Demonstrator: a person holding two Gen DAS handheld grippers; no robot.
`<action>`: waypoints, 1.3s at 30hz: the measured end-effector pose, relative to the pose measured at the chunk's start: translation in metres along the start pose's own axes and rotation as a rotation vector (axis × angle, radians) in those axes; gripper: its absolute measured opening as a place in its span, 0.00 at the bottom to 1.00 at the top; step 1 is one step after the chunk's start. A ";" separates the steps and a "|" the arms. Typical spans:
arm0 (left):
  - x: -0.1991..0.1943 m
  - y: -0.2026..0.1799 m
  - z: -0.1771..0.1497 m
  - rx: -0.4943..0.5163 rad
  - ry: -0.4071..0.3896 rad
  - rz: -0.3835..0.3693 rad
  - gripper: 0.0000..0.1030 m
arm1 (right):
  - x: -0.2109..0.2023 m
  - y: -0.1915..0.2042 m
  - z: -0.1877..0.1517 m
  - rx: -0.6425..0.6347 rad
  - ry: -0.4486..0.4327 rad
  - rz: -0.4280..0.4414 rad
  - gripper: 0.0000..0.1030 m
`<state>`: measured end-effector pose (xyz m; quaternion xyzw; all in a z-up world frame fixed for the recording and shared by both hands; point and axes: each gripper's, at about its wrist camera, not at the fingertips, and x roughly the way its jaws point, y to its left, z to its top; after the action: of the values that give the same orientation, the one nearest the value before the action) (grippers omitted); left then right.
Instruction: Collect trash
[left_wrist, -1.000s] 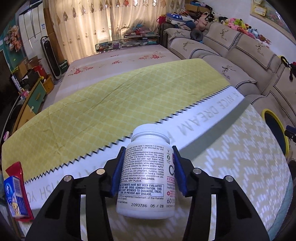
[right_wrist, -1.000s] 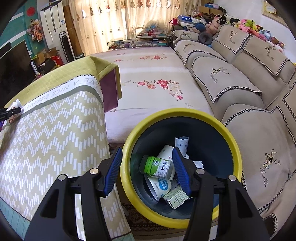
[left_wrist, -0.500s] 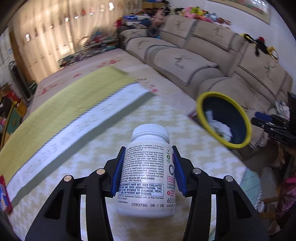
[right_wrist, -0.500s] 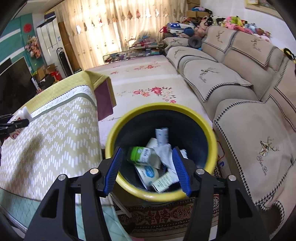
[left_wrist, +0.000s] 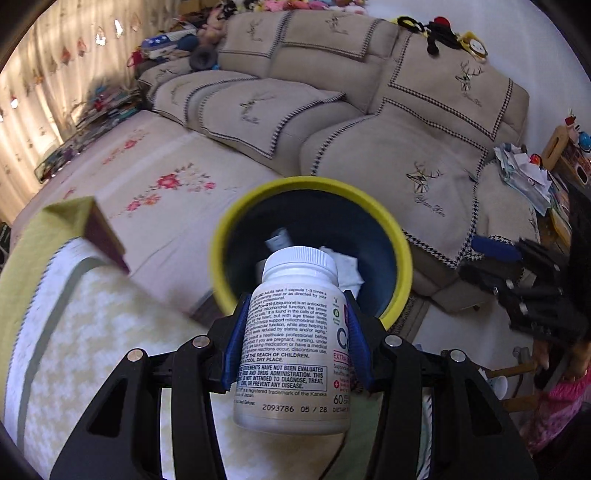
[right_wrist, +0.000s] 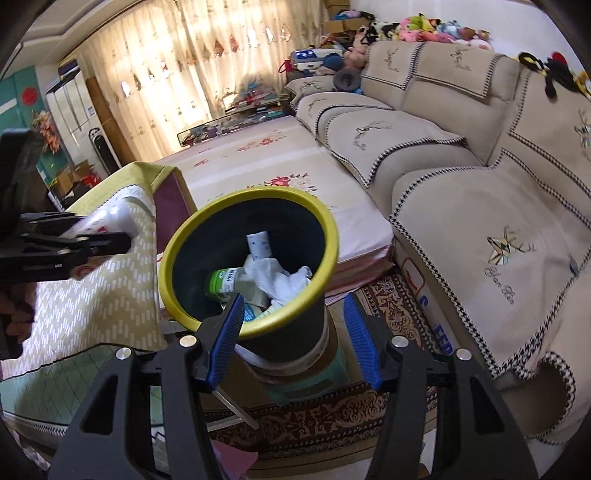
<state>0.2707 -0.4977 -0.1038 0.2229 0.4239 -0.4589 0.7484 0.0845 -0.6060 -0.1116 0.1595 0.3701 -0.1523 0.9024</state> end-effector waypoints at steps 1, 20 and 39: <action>0.007 -0.005 0.005 0.002 0.009 -0.005 0.47 | -0.001 -0.004 -0.002 0.007 -0.001 0.002 0.52; -0.027 -0.006 0.006 -0.085 -0.155 0.110 0.89 | -0.013 0.014 -0.015 -0.012 0.000 0.063 0.58; -0.274 0.021 -0.243 -0.451 -0.481 0.569 0.95 | -0.057 0.145 -0.029 -0.228 -0.088 0.205 0.86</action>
<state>0.1245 -0.1752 -0.0070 0.0487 0.2485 -0.1692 0.9525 0.0842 -0.4547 -0.0649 0.0864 0.3270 -0.0231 0.9408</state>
